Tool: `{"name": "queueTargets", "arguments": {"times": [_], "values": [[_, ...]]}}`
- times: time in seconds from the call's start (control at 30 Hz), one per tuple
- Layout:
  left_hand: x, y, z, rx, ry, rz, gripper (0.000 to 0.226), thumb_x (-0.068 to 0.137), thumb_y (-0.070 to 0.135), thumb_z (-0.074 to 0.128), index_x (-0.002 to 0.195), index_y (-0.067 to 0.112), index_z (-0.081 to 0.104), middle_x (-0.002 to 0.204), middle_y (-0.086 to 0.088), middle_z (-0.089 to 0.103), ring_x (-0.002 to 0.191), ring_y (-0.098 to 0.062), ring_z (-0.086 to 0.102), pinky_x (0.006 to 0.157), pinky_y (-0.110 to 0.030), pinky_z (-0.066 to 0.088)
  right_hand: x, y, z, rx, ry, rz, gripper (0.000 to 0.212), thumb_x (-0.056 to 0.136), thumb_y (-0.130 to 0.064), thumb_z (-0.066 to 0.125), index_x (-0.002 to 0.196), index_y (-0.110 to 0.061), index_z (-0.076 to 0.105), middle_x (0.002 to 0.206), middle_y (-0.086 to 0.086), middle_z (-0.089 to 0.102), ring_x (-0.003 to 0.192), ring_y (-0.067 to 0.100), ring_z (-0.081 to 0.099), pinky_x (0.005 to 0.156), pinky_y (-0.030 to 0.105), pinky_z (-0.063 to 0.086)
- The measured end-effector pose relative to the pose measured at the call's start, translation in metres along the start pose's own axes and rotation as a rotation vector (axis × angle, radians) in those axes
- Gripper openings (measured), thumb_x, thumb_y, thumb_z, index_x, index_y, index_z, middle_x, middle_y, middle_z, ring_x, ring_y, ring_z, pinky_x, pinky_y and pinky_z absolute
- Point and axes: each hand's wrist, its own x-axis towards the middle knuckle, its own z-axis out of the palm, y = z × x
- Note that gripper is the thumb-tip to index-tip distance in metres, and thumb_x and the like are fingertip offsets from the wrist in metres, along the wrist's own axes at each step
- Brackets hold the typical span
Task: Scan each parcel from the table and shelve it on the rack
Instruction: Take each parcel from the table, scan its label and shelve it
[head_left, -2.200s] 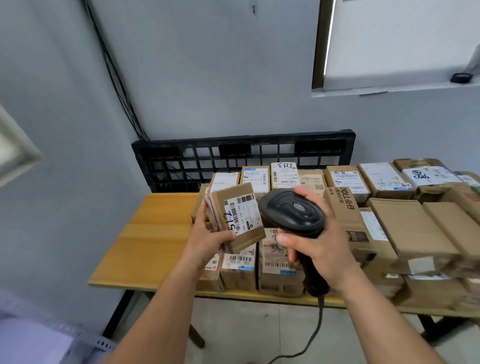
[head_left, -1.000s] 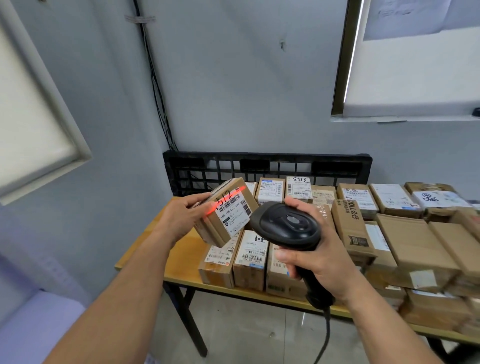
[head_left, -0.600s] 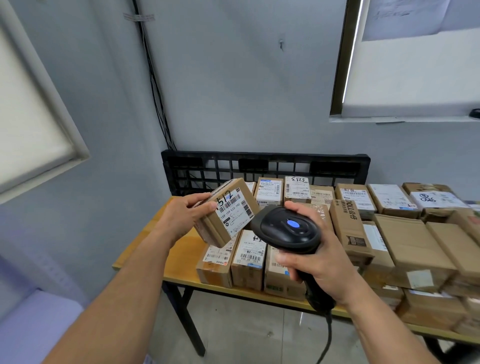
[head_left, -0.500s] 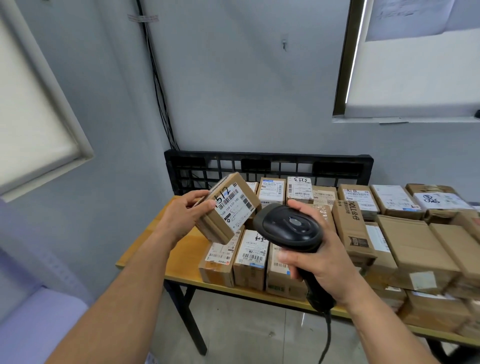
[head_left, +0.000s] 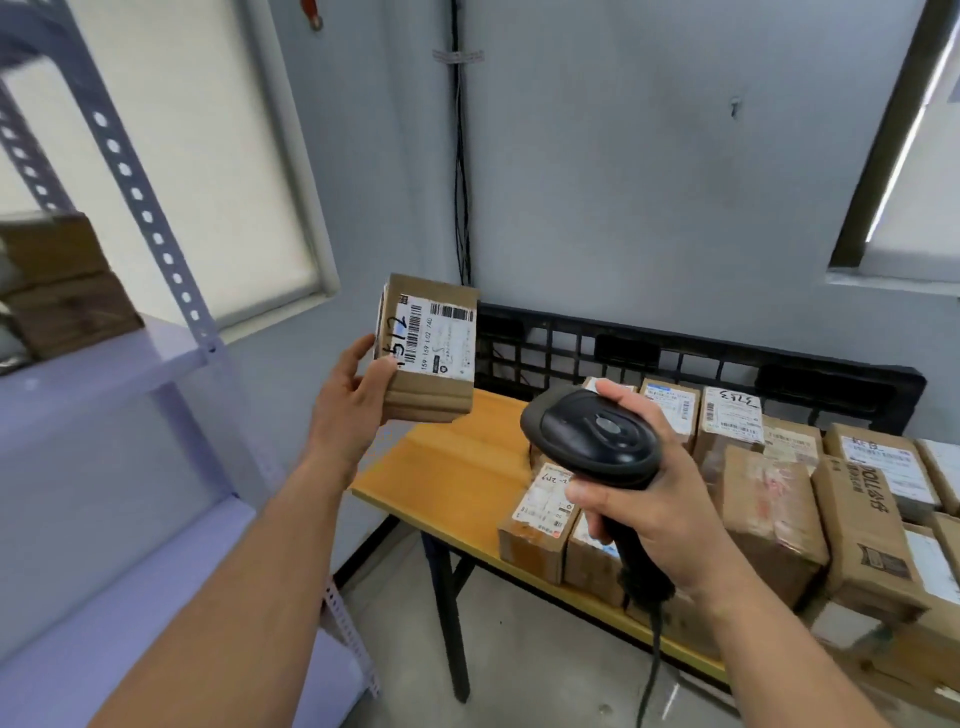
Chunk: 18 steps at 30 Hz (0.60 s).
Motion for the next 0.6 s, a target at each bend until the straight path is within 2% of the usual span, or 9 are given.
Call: {"name": "queueTargets", "arguments": {"times": [0.07,0.1,0.27,0.37,0.47,0.6], "values": [[0.004,0.002,-0.024,0.022,0.111,0.012,0.058,0.081,0.053,0.051,0.137,0.037,0.05,0.12,0.003,0.062,0.108,-0.014,0.058,0.096,-0.043,0.05,0.011,-0.004,0.018,0.007,-0.047,0.0,0.086,0.062,-0.01,0.082,0.136,-0.038,0.048,0.117,0.015,0.06,0.058,0.024,0.063,0.052,0.033,0.055],[0.006,0.003,-0.036,0.024,0.16,0.022,0.058,0.082,0.053,0.05,0.137,0.037,0.049,0.12,0.005,0.061,0.109,-0.013,0.057,0.099,-0.044,0.048,0.016,-0.005,0.028,0.002,-0.071,-0.003,0.086,0.062,-0.01,0.082,0.135,-0.041,0.048,0.113,0.017,0.061,0.057,0.026,0.062,0.052,0.034,0.055],[0.012,0.01,-0.105,0.085,0.355,0.061,0.046,0.099,0.04,0.044,0.144,0.032,0.043,0.127,0.002,0.057,0.112,-0.014,0.052,0.1,-0.034,0.042,0.047,-0.003,0.084,0.018,-0.176,-0.018,0.086,0.064,-0.009,0.081,0.134,-0.047,0.047,0.106,0.012,0.065,0.056,0.032,0.061,0.052,0.039,0.054],[0.015,0.017,-0.159,0.119,0.46,0.057,0.055,0.092,0.049,0.046,0.145,0.034,0.041,0.128,-0.001,0.058,0.115,-0.019,0.054,0.103,-0.043,0.045,0.066,-0.005,0.129,0.078,-0.238,-0.013,0.084,0.063,-0.007,0.08,0.13,-0.048,0.051,0.1,0.006,0.068,0.056,0.032,0.061,0.052,0.04,0.053],[0.019,0.022,-0.216,0.132,0.551,0.059,0.06,0.086,0.056,0.046,0.143,0.039,0.042,0.123,0.001,0.06,0.111,-0.021,0.057,0.099,-0.049,0.048,0.083,-0.008,0.178,0.116,-0.303,-0.017,0.083,0.065,0.001,0.079,0.125,-0.049,0.053,0.089,0.009,0.069,0.054,0.032,0.059,0.05,0.038,0.052],[0.024,0.031,-0.28,0.17,0.665,0.093,0.068,0.074,0.063,0.04,0.137,0.04,0.046,0.125,0.004,0.06,0.108,-0.019,0.058,0.095,-0.049,0.051,0.101,-0.011,0.232,0.134,-0.335,-0.014,0.083,0.07,0.013,0.077,0.123,-0.048,0.056,0.102,0.013,0.065,0.052,0.032,0.057,0.051,0.041,0.051]]}}
